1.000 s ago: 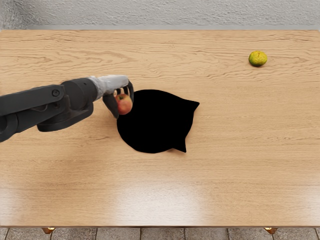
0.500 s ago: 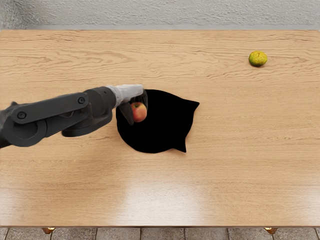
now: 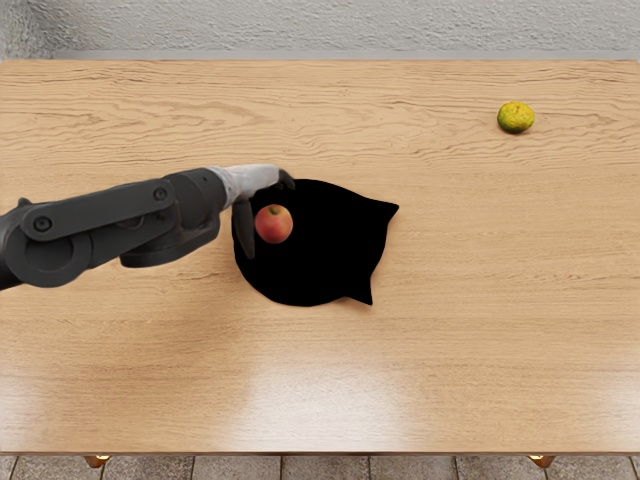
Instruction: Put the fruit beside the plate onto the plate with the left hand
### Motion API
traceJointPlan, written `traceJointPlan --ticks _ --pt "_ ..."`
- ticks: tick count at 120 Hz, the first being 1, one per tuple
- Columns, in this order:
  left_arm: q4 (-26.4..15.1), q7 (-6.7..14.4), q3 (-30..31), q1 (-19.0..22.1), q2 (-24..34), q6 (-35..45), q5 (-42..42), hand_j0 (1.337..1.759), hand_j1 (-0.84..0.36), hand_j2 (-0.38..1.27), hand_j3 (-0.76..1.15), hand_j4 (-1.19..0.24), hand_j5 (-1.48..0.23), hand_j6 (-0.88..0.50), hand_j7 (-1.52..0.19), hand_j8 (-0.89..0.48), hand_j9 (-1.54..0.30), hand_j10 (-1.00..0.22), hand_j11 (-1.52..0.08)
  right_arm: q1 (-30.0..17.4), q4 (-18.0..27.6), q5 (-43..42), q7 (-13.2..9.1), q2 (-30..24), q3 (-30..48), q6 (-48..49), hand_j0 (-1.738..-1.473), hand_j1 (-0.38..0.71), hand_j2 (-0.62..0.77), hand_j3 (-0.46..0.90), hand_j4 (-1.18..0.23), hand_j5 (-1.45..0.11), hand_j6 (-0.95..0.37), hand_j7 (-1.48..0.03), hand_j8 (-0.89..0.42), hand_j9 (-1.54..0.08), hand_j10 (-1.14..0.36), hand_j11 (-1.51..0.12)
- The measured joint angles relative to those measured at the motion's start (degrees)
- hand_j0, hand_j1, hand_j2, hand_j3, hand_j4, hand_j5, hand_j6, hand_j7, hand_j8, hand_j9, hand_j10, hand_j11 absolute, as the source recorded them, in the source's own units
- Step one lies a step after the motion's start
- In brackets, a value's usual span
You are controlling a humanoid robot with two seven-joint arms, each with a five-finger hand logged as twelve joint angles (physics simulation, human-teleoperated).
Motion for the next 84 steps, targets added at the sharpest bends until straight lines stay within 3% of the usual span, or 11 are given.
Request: traceJointPlan --ticks 41,61,84 --pt "-6.8 0.0 -6.4 -1.3 5.0 -1.6 -5.4 1.652 0.27 0.01 0.01 -0.07 -0.09 -0.06 -0.09 -0.07 -0.09 -0.07 -0.09 0.0 0.0 0.0 0.0 0.0 0.0 0.0 -1.658 -0.35 0.0 0.0 0.0 0.0 0.0 0.0 0.0 0.0 0.0 0.0" --pt "-8.9 0.0 -13.4 -0.9 11.4 -13.4 -23.1 1.655 0.3 0.01 0.0 -0.05 -0.06 -0.04 -0.06 -0.05 -0.06 -0.05 -0.06 0.0 0.0 0.0 0.0 0.0 0.0 0.0 -1.658 -0.35 0.0 0.0 0.0 0.0 0.0 0.0 0.0 0.0 0.0 0.0" --pt "-12.6 0.0 -16.9 -0.4 24.2 -27.1 -42.7 1.657 0.31 0.01 0.0 -0.03 -0.04 -0.03 -0.04 -0.03 -0.04 -0.03 -0.04 0.0 0.0 0.0 0.0 0.0 0.0 0.0 -1.658 -0.35 0.0 0.0 0.0 0.0 0.0 0.0 0.0 0.0 0.0 0.0"
